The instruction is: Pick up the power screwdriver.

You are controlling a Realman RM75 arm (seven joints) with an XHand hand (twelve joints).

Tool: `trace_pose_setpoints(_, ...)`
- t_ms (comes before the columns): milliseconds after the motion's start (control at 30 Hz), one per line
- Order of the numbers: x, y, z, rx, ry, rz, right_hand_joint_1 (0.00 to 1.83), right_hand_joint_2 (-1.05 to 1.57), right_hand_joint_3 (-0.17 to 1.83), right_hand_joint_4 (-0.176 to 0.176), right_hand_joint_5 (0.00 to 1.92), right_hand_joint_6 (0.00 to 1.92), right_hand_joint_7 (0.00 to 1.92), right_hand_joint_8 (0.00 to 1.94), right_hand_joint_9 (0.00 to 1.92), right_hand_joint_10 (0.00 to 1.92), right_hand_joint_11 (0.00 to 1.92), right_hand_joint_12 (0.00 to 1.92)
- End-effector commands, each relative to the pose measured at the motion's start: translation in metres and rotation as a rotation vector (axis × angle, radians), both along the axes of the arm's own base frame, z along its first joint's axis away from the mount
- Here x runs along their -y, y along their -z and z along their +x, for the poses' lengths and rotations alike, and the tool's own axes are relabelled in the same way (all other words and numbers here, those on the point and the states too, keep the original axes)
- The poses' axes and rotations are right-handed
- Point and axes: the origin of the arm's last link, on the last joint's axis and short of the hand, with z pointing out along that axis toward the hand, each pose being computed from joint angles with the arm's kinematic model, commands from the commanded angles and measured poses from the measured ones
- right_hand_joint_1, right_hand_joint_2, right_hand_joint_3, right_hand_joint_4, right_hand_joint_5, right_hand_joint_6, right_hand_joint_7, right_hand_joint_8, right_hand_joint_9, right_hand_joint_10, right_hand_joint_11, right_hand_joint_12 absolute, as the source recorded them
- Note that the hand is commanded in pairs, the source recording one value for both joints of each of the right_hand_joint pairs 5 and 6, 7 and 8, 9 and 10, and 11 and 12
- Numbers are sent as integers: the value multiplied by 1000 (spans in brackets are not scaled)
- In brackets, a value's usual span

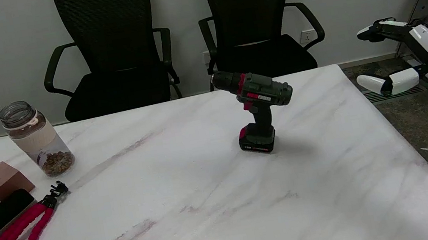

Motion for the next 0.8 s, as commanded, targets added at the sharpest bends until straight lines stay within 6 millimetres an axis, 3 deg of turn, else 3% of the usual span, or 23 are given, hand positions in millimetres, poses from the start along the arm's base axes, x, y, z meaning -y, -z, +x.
trace_pose_setpoints(33, 12, 10, -6, 52, 10, 22, 849, 251, 911, -150, 550, 550, 550, 550, 437, 437, 528, 528)
trace_pose_setpoints(367, 38, 24, -11, 2, 66, 26, 843, 274, 863, -148, 555, 555, 555, 555, 443, 443, 544, 544)
trace_pose_setpoints(800, 31, 13, -32, -176, 196, 50, 856, 275, 821, -169, 535, 535, 535, 535, 448, 448, 567, 567)
